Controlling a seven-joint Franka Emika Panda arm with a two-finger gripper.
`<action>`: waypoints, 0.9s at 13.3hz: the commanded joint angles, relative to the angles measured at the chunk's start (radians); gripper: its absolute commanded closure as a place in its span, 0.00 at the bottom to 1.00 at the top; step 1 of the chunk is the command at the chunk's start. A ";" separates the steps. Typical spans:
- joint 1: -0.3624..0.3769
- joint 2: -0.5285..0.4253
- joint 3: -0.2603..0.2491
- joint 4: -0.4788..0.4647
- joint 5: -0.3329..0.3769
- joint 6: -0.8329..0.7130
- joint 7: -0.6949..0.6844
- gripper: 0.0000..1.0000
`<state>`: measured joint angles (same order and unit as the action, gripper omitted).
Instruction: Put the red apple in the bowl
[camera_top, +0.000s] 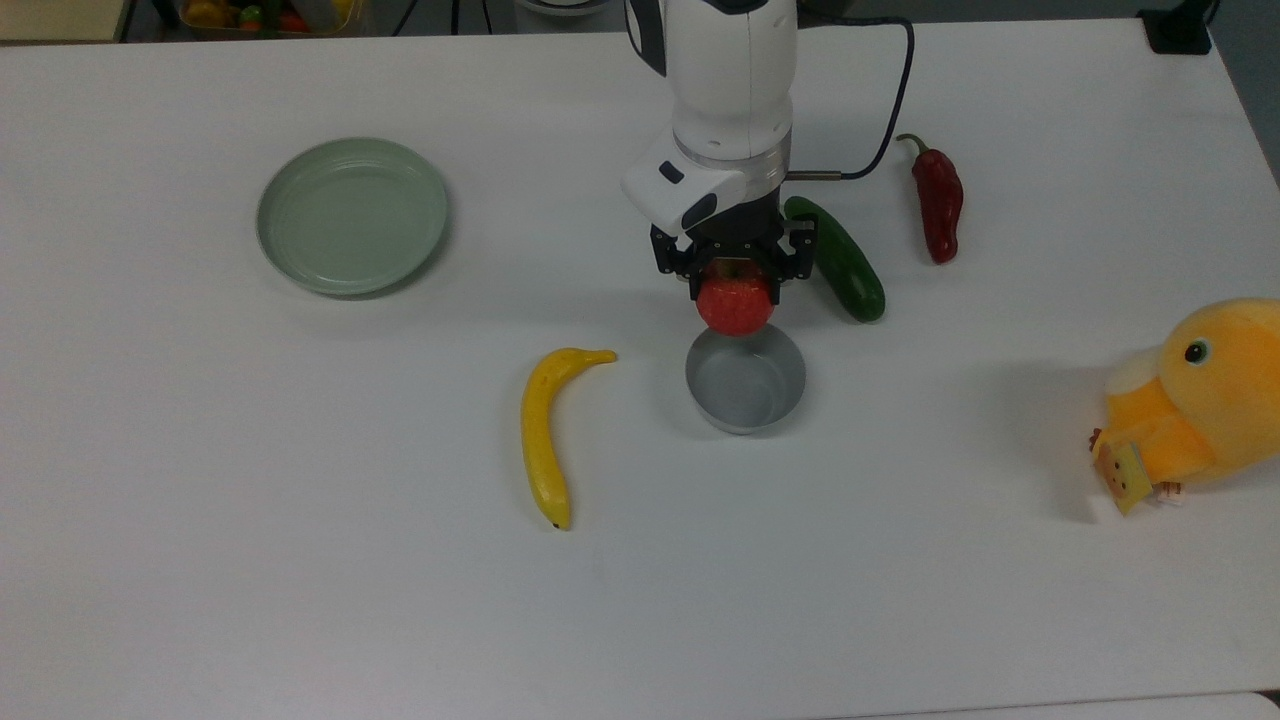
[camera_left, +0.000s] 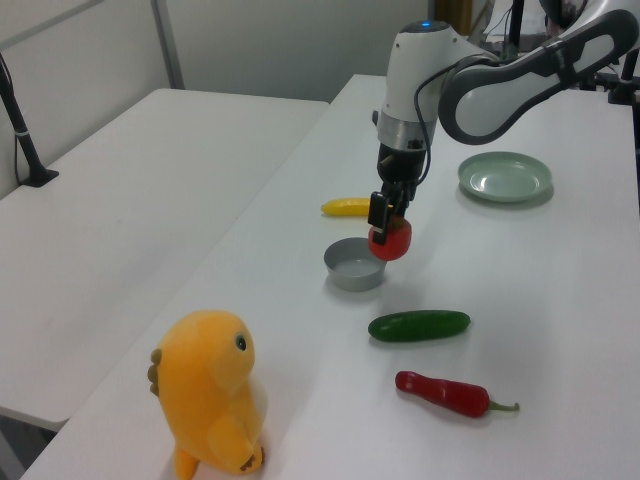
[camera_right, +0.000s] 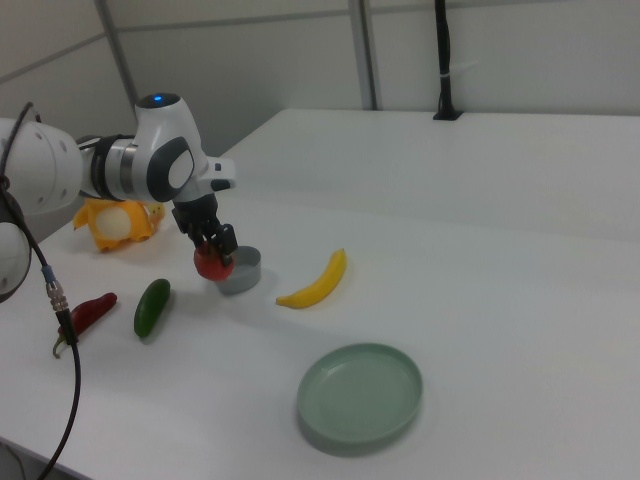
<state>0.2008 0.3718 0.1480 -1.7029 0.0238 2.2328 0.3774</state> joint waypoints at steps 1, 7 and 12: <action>0.002 0.068 0.007 0.123 -0.007 -0.038 0.023 0.73; -0.001 0.139 0.010 0.183 -0.019 -0.033 0.054 0.00; -0.018 0.124 0.022 0.180 -0.019 -0.041 0.055 0.00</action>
<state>0.1993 0.5008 0.1511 -1.5415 0.0206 2.2322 0.4050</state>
